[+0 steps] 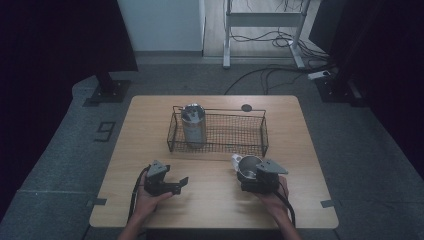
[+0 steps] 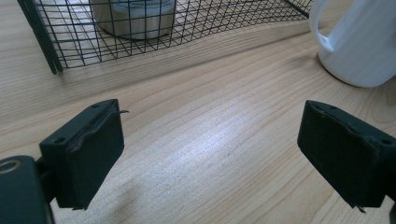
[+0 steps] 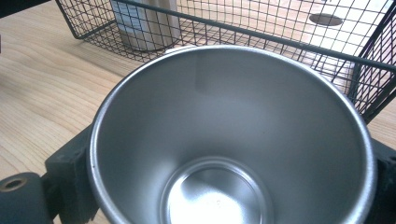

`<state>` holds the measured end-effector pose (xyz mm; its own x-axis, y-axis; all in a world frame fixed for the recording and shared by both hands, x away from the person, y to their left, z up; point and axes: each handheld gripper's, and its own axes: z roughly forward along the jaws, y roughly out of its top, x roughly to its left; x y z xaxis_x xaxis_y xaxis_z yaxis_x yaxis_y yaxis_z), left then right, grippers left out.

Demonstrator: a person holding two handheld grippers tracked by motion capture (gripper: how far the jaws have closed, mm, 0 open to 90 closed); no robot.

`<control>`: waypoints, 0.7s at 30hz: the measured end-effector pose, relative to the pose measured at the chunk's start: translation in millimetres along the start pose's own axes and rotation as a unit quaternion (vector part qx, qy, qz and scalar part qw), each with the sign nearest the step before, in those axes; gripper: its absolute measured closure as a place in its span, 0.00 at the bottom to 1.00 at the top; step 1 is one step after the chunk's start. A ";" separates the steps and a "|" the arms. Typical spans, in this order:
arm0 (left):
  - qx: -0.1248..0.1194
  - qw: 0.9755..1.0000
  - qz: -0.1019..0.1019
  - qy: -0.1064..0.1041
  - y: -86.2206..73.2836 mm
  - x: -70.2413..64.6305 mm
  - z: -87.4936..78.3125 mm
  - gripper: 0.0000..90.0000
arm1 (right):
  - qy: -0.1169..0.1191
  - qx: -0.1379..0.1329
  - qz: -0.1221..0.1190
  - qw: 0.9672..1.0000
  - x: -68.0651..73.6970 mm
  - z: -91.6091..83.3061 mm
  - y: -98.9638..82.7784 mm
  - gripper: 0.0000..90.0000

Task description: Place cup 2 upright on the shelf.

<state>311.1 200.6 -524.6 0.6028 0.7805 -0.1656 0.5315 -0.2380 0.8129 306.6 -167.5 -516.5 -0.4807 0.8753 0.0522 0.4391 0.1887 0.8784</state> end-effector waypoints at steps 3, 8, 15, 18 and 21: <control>-0.004 1.000 -0.001 0.004 -0.3 -0.1 -0.6 0.09 | 0.002 0.002 -0.003 1.000 -0.6 -0.2 0.4 0.07; -0.002 1.000 0.001 0.004 -0.7 -0.8 0.1 0.10 | 0.003 0.003 -0.006 1.000 -0.5 -0.8 0.7 0.07; 0.000 1.000 0.003 0.006 -1.8 -1.3 -0.7 0.10 | 0.014 -0.010 -0.007 1.000 -0.4 -8.6 5.6 0.07; 0.004 1.000 0.002 0.006 -2.4 -0.9 -0.8 0.11 | 0.019 -0.016 -0.011 1.000 1.0 -13.1 10.1 0.07; 0.005 1.000 0.000 0.005 -2.3 -0.3 -1.0 0.11 | 0.027 -0.017 -0.017 0.999 2.2 -16.6 13.3 0.07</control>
<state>309.0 201.4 -525.8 0.5963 0.7868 -0.1597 0.5377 -0.2437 0.8072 298.8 -170.6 -496.8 -0.5352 0.8435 0.0459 0.3957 0.2023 0.8958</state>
